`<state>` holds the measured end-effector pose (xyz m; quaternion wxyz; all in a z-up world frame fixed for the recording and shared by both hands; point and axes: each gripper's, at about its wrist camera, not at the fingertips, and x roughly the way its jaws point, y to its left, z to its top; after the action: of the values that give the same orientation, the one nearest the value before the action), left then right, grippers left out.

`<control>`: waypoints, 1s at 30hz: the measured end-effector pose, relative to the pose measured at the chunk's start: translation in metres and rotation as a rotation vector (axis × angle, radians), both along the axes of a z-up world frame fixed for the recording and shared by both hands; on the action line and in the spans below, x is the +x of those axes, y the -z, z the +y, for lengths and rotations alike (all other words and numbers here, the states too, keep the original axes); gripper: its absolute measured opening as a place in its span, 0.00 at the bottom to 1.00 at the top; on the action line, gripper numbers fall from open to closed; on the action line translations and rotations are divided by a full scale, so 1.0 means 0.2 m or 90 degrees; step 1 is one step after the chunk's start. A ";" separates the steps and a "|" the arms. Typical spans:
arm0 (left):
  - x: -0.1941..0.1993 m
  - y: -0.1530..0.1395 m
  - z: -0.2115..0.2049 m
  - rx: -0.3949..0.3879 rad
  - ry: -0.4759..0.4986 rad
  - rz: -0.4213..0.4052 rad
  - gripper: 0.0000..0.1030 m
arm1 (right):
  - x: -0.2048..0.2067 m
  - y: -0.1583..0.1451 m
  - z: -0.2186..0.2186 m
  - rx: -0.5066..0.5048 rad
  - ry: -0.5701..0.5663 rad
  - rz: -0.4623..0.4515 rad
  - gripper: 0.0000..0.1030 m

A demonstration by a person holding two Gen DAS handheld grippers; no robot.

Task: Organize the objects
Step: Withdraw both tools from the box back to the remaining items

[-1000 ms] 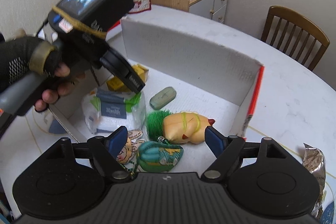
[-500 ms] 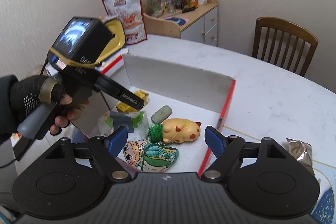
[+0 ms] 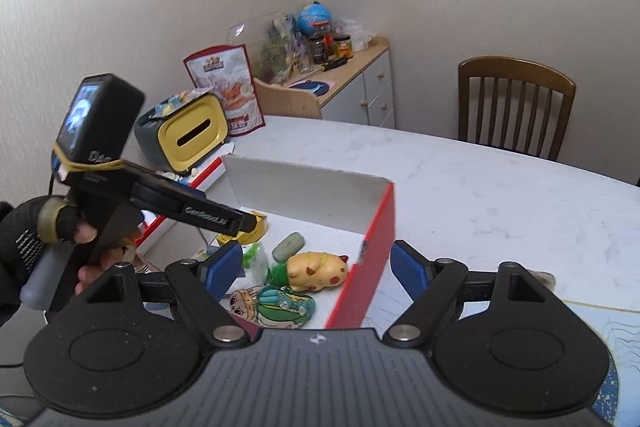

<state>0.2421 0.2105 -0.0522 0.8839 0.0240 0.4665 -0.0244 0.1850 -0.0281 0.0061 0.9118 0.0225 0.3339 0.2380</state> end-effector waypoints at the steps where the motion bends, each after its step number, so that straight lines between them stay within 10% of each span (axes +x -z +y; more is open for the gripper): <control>1: -0.02 -0.02 -0.02 -0.001 0.002 -0.004 0.72 | -0.01 -0.01 -0.03 0.004 0.003 -0.002 0.79; 30: -0.26 -0.15 -0.65 -0.044 0.050 -0.064 0.95 | -0.21 0.01 -0.82 0.019 0.107 0.002 0.81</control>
<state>0.1892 0.0815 -0.0220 0.9048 0.0127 0.4190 -0.0744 0.1422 -0.1918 0.0050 0.9276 0.0645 0.3287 0.1655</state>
